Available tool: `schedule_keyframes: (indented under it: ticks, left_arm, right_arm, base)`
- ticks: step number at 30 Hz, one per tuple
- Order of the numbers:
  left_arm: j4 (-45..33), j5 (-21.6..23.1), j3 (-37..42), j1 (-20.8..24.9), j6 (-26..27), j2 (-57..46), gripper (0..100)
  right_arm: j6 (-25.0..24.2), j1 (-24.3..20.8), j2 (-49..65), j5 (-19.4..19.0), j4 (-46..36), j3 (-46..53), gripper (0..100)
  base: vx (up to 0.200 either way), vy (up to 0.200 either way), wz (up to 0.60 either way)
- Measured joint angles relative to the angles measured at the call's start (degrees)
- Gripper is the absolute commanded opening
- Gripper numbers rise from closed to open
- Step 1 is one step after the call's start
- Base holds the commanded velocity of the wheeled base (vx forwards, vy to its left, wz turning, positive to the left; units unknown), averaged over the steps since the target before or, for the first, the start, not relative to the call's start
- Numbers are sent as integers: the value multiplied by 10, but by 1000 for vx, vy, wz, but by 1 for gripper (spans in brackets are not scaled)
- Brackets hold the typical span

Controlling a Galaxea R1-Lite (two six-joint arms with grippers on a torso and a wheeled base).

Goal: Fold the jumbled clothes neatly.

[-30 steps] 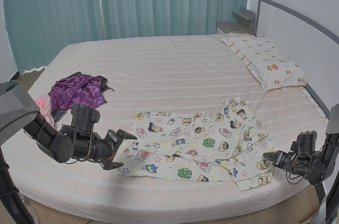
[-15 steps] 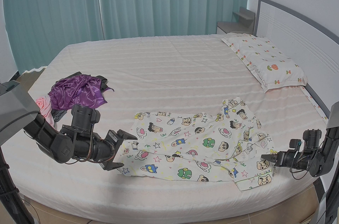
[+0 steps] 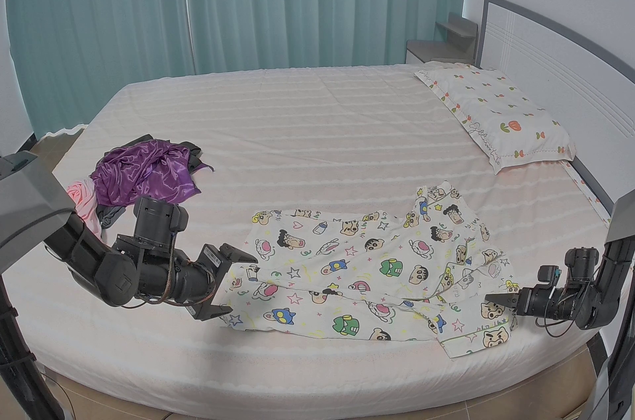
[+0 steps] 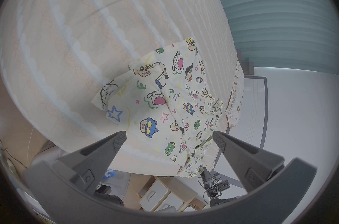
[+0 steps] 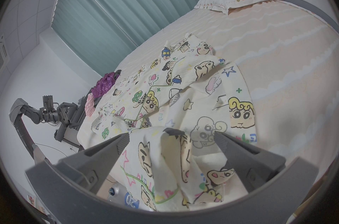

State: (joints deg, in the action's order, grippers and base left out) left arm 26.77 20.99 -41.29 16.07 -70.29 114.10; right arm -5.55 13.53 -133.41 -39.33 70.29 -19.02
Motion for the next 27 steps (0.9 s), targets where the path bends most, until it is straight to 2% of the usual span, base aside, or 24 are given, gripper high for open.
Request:
schedule_keyframes:
  ticks: [23,27]
  left_arm:
    - [0,-1,0,0,0,0,100]
    - [0,-18,0,0,1,0,100]
  right_arm:
    - [-7,5,1,2,4,-58,0]
    - [-7,4,1,4,1,-79,0]
  base:
    - [0,0,0]
    - [0,0,0]
